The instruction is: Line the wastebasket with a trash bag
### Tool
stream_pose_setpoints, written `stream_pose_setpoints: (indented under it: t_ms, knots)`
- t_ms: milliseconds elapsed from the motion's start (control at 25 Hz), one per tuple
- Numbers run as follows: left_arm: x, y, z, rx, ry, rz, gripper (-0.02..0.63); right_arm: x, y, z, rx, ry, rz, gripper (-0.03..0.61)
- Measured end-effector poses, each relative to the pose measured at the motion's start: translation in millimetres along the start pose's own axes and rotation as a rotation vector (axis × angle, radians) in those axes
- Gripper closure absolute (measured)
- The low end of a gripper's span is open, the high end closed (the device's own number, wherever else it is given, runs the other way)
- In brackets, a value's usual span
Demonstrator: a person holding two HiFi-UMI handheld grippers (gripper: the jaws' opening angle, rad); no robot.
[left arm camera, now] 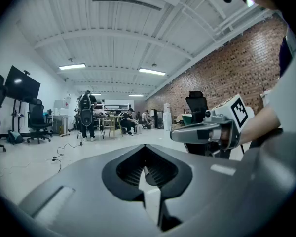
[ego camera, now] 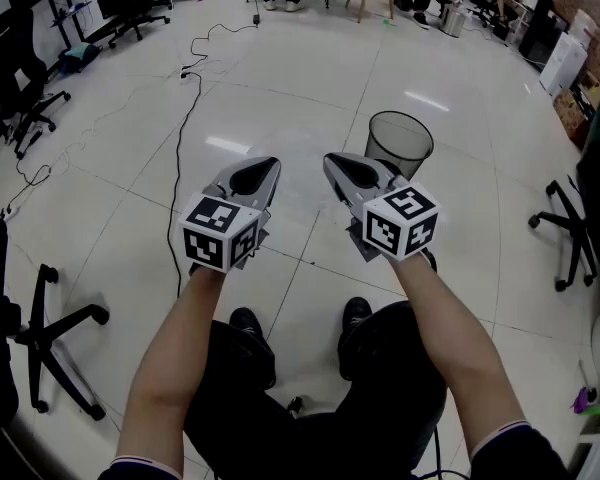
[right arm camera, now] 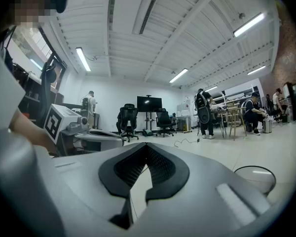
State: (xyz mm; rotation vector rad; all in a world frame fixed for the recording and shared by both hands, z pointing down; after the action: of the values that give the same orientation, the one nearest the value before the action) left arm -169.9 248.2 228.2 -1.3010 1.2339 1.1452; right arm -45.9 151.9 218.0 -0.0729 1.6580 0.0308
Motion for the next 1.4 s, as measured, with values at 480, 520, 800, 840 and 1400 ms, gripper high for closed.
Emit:
stream_pose_setpoints:
  t_ms: [480, 520, 800, 840, 1400]
  knots:
    - [6, -1, -3, 0.007, 0.002, -0.021, 0.601, 7, 6, -9, 0.047, 0.061, 0.065, 0.577]
    - [5, -2, -5, 0.005, 0.008, -0.026, 0.601, 6, 3, -9, 0.050, 0.064, 0.065, 0.577]
    - [-9, 1, -29, 0.006, 0.057, -0.039, 0.601, -15, -29, -19, 0.078, 0.093, 0.050, 0.577]
    - [-12, 5, -33, 0.010, 0.061, -0.025, 0.601, -18, -34, -21, 0.082, 0.096, 0.046, 0.577]
    - [-57, 69, -99, 0.066, 0.176, -0.041, 0.601, -65, -102, -90, 0.123, 0.121, 0.015, 0.577]
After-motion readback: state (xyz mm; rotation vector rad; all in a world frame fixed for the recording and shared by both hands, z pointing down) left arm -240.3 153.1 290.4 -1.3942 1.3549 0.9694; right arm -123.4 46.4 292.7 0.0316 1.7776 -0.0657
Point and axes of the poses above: the fingertips, and each gripper's own axes: z backward along the fingers, y to its left, x out of its top, the point moved 6 cm from there along z, backward along the fingers, and after that the axes turned 3 degrees about x, right-handed, at the moved point
